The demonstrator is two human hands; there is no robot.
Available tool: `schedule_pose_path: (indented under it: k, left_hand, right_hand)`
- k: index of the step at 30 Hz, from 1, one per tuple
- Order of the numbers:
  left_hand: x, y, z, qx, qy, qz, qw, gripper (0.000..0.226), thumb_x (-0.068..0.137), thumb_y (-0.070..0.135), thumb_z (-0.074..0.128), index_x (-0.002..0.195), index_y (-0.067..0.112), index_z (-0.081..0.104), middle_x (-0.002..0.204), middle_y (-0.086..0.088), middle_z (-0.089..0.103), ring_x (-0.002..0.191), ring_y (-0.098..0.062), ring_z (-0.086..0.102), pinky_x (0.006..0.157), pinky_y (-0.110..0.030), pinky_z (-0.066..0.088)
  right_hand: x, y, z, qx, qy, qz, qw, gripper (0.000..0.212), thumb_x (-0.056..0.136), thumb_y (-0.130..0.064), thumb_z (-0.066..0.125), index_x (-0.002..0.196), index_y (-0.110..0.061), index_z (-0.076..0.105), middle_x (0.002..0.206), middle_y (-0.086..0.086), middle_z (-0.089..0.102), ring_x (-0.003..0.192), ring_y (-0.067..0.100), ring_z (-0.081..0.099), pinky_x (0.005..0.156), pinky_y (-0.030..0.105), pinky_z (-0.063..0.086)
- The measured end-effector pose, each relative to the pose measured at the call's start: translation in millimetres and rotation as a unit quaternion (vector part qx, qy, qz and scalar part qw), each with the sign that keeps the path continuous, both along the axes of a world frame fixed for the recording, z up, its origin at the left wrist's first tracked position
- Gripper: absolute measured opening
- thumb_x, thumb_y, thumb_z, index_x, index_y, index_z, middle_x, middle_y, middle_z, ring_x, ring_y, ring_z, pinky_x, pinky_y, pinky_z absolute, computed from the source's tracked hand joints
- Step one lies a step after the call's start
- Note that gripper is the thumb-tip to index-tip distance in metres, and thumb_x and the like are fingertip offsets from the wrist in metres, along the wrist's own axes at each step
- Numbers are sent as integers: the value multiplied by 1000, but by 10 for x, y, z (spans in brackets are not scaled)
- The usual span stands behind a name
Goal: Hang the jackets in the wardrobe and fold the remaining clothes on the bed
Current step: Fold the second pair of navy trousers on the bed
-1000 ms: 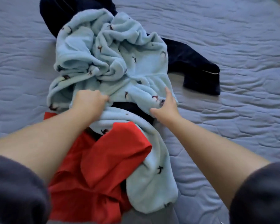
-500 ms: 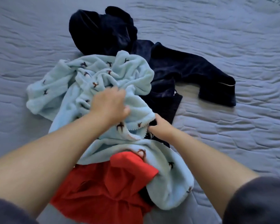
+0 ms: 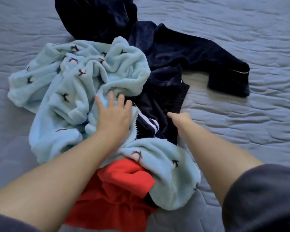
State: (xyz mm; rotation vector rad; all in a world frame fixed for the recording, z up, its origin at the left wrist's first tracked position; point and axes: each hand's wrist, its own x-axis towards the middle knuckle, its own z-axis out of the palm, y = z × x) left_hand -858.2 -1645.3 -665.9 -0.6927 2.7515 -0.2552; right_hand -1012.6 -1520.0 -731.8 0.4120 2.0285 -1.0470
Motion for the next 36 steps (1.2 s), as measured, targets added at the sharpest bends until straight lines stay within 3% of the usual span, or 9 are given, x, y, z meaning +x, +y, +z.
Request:
schedule_pose_path:
  k: [2, 4, 9, 15, 19, 22, 27, 30, 36]
  left_hand:
    - [-60, 94, -38, 81, 30, -140, 986, 63, 87, 16, 41, 146, 31, 23, 157, -2, 16, 146, -29, 7, 110, -64, 6]
    - [-152, 128, -28, 148, -77, -200, 966, 57, 93, 16, 36, 145, 38, 26, 155, 3, 25, 145, -22, 15, 110, -62, 9]
    - [-302, 284, 91, 117, -233, -98, 961, 50, 96, 13, 31, 140, 36, 36, 146, 3, 37, 142, -22, 21, 109, -68, 8]
    - [-376, 845, 505, 110, -211, -83, 968, 40, 89, 14, 40, 127, 25, 46, 129, 1, 51, 128, -23, 40, 109, -66, 13]
    - [-508, 1394, 984, 181, -217, -124, 951, 46, 87, 26, 53, 132, 24, 42, 130, -2, 49, 126, -24, 43, 109, -60, 19]
    - [-642, 1880, 1431, 260, -153, -122, 946, 52, 86, 28, 54, 135, 23, 39, 134, -3, 48, 126, -24, 44, 107, -51, 29]
    - [-704, 2695, 2344, 336, 6, -133, 932, 87, 72, 54, 65, 142, 17, 30, 139, -1, 42, 127, -22, 43, 105, -43, 36]
    - [-645, 3357, 2917, 332, 85, -133, 930, 104, 66, 58, 69, 147, 13, 22, 142, 0, 36, 127, -19, 40, 105, -41, 36]
    - [-682, 4132, 4038, 379, 319, -28, 868, 35, 85, 17, 59, 119, 15, 54, 107, -4, 67, 92, -26, 60, 69, -34, 45]
  right_hand:
    - [14, -5, 15, 9, -4, 18, 1000, 25, 88, -19, 63, 106, -3, 56, 93, 11, 59, 84, 27, 57, 73, 34, 46]
    - [-58, 131, 48, 33, 8, 29, 999, 26, 89, -13, 59, 112, -1, 56, 95, 12, 55, 84, 25, 53, 71, 32, 43]
    - [-319, 1165, 424, 116, 68, 26, 991, 9, 88, -1, 51, 94, -2, 58, 88, 17, 53, 66, 27, 49, 48, 32, 42]
    - [-345, 1982, 1199, 158, 123, 117, 973, 18, 88, -8, 49, 70, -10, 54, 83, 17, 56, 79, 34, 55, 84, 51, 51]
    - [-250, 2310, 1797, 81, 97, 85, 988, 12, 93, -8, 49, 95, -7, 61, 88, 14, 61, 74, 29, 58, 67, 43, 56]
    - [-197, 2575, 2374, -10, 97, 82, 992, 15, 94, -8, 49, 96, -14, 62, 86, 5, 62, 70, 17, 56, 57, 26, 47]
    - [-212, 3118, 3476, -147, 93, 12, 985, 15, 96, -11, 50, 100, -15, 64, 96, 6, 68, 87, 21, 63, 77, 35, 50]
    - [-260, 3395, 4167, -223, 71, -68, 970, 13, 95, -7, 50, 97, -9, 62, 86, 8, 65, 77, 23, 62, 65, 34, 54]
    - [-338, 4014, 5372, -270, 81, -56, 958, 9, 93, -4, 56, 86, -7, 61, 76, 7, 68, 62, 17, 69, 53, 31, 56]
